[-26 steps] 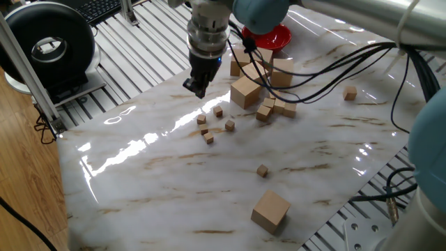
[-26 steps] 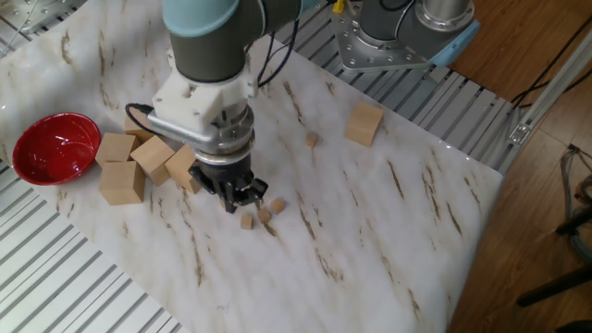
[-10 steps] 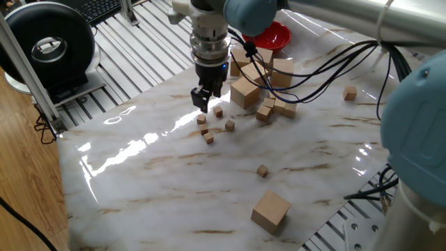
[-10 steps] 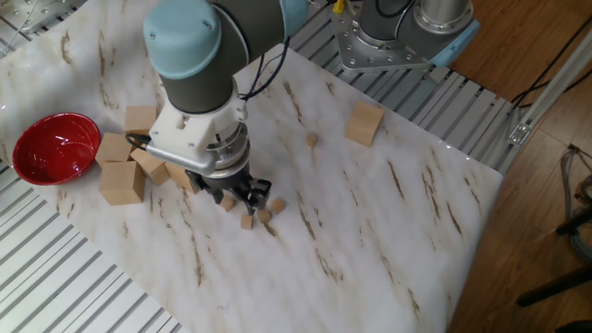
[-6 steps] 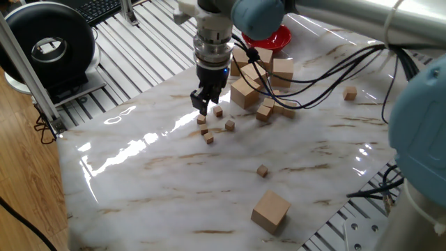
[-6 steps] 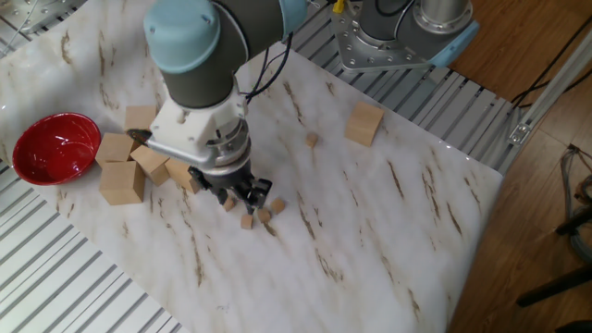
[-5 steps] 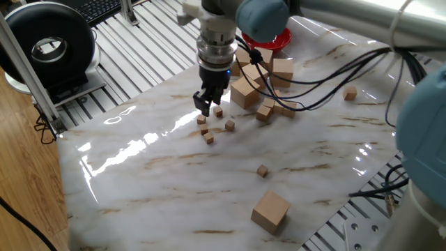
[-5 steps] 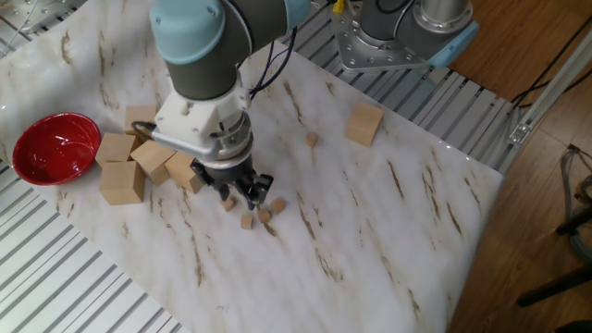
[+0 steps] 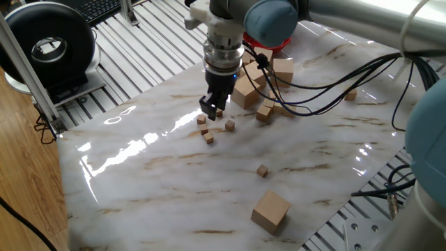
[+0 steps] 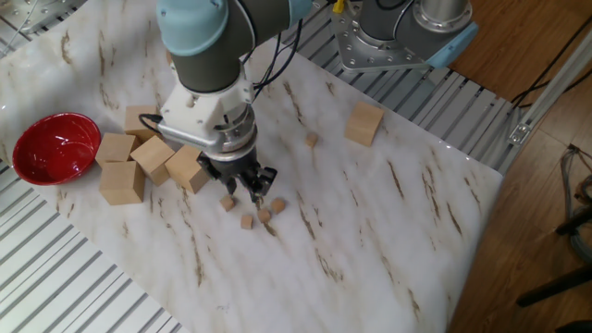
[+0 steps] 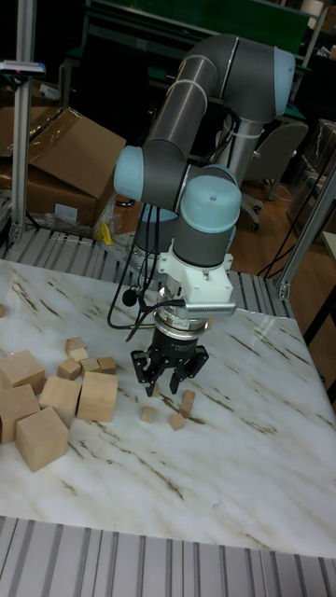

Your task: Stack the blocks in a vertical line of five

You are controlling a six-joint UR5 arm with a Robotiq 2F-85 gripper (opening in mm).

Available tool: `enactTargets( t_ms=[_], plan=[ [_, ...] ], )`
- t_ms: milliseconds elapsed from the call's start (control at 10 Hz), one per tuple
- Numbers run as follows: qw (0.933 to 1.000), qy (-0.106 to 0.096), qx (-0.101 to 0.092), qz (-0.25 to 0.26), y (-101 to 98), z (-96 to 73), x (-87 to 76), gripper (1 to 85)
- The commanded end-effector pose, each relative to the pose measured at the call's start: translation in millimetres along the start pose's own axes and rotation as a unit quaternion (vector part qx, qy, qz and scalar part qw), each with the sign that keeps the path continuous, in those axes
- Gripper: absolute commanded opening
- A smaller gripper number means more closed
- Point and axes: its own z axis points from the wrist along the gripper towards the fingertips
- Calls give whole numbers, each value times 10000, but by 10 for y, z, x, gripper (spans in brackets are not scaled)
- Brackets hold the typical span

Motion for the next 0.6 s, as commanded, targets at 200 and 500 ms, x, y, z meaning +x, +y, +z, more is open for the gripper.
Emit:
enactTargets(
  t_ms=[200,500],
  plan=[
    [9992,347,-170,74,105,77,198,427],
    [9990,286,-301,152,185,167,183,417]
  ],
)
